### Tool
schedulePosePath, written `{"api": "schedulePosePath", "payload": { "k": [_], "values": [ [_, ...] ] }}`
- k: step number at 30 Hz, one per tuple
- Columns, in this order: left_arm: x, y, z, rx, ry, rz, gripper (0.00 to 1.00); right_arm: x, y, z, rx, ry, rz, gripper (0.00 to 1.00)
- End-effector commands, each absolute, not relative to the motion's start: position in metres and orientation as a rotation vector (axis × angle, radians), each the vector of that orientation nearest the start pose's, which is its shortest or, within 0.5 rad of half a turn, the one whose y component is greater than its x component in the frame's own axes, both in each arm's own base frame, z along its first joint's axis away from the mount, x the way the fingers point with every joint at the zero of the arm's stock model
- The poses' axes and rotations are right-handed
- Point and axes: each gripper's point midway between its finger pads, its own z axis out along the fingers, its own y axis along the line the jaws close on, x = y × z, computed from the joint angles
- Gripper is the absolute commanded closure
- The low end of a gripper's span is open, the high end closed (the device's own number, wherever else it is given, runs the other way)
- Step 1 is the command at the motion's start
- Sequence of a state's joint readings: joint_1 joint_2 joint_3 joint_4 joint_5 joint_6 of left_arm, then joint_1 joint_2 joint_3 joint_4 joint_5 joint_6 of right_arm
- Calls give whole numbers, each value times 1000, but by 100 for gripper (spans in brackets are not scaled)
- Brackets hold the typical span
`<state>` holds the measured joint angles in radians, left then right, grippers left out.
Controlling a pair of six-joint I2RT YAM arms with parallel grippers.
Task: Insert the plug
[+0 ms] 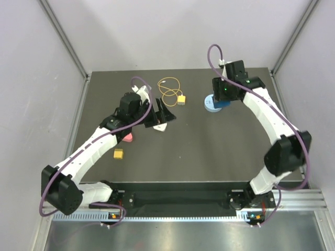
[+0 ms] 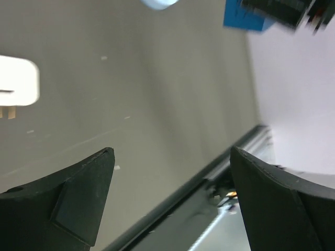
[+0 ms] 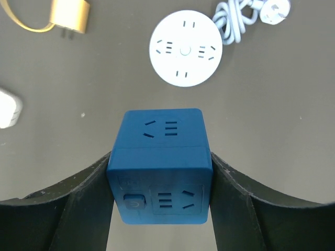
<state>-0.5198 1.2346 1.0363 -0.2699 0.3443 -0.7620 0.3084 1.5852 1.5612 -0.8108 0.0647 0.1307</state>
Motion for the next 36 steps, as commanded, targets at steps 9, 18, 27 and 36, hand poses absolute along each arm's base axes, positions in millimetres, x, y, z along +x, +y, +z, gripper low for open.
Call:
{"api": "schedulePosePath", "payload": {
  "k": [9,18,27,36],
  "values": [
    [293,-227,201,209,2268,-738,4,484,115,182,-219,2517,50,100],
    [290,-227,202,233,2266,-747,4,514,101,148,-174,2586,119,100],
    [289,-233,196,253,2292,-773,3,515,82,125,-176,2640,273,100],
    [288,-231,197,255,2288,-767,3,516,77,115,-151,2655,389,100]
  ]
}}
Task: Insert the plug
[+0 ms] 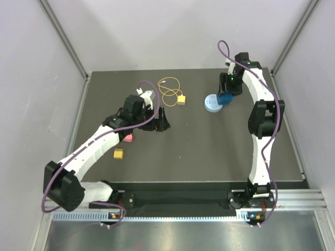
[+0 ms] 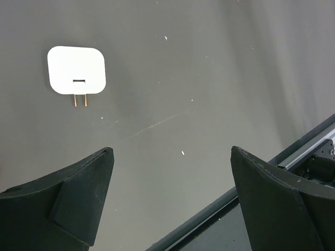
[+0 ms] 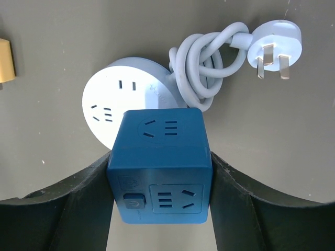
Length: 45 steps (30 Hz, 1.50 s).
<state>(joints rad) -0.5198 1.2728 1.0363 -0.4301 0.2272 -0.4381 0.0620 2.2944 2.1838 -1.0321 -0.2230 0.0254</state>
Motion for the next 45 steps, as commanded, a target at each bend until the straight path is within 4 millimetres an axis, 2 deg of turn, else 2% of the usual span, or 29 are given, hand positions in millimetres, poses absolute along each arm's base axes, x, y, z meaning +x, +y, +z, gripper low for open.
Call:
{"api": "schedulePosePath", "payload": {
  "k": [1,14,31,38,45],
  "values": [
    [288,-232,197,257,2287,-769,3,515,77,113,-151,2660,394,100],
    [287,-231,200,263,2276,-771,3,520,79,118,-162,2640,353,100],
    [286,-229,202,260,2269,-766,2,516,83,90,-177,2708,281,100],
    [285,-232,203,262,2269,-787,2,518,85,87,-191,2719,189,100],
    [286,-231,201,260,2276,-779,2,512,86,83,-198,2743,173,100]
  ]
}}
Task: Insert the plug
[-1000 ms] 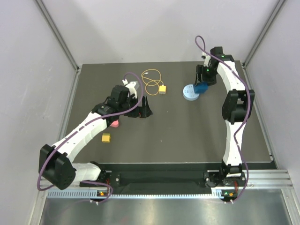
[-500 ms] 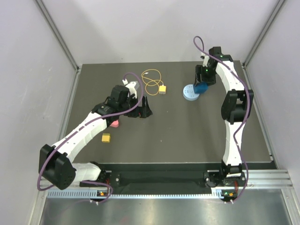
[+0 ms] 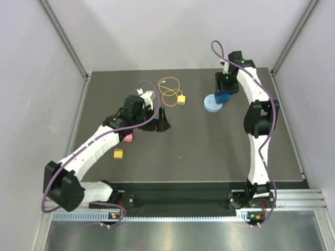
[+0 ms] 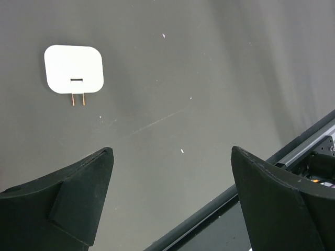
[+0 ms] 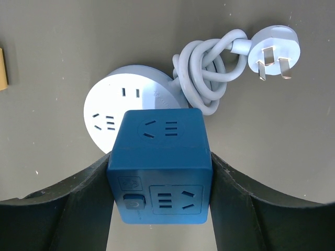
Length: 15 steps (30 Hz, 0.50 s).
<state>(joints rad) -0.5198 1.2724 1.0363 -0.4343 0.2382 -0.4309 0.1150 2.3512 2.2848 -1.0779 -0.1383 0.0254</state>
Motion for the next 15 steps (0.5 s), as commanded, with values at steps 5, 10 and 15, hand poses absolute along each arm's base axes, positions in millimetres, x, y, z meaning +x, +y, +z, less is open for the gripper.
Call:
{"api": "schedulePosePath", "payload": {
  "k": [5,10,15],
  "values": [
    [285,-232,201,261,2274,-783,2,504,85,83,-193,2764,162,100],
    [284,-235,200,265,2280,-805,2,495,95,84,-218,2786,171,100],
    [283,-235,204,265,2273,-813,2,493,95,89,-214,2785,152,100]
  ]
}}
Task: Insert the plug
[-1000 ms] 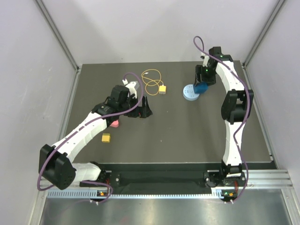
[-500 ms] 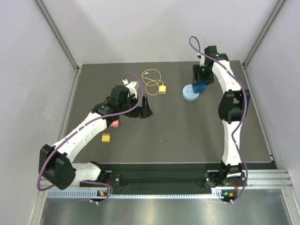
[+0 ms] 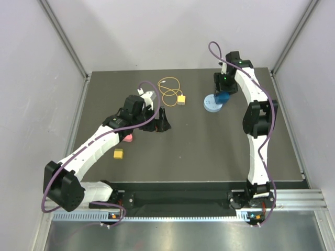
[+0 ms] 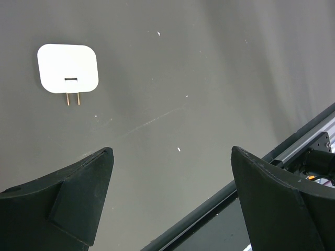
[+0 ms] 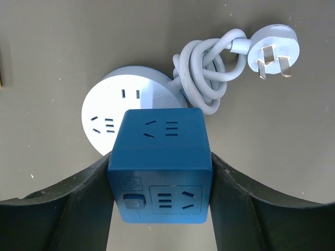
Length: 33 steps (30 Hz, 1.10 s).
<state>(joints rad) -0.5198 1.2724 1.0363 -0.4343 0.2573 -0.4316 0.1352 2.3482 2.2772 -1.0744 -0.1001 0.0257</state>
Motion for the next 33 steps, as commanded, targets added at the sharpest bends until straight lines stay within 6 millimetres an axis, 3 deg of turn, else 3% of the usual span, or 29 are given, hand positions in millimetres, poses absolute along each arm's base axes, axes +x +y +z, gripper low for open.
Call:
{"api": "schedulePosePath", "payload": {
  "k": [1,9,16,20,27,33],
  "values": [
    [282,-234,203,269,2275,-809,2,493,94,92,-209,2781,151,100],
    [281,-233,207,269,2262,-807,2,486,97,98,-214,2791,108,100],
    [280,-233,207,270,2261,-812,2,492,93,109,-191,2762,71,100],
    [281,-233,206,270,2262,-814,2,492,93,113,-164,2759,107,100],
    [281,-234,205,269,2266,-817,2,493,85,142,-91,2709,169,100],
    [281,-233,205,269,2266,-813,2,485,74,147,-76,2716,203,100]
  ]
}}
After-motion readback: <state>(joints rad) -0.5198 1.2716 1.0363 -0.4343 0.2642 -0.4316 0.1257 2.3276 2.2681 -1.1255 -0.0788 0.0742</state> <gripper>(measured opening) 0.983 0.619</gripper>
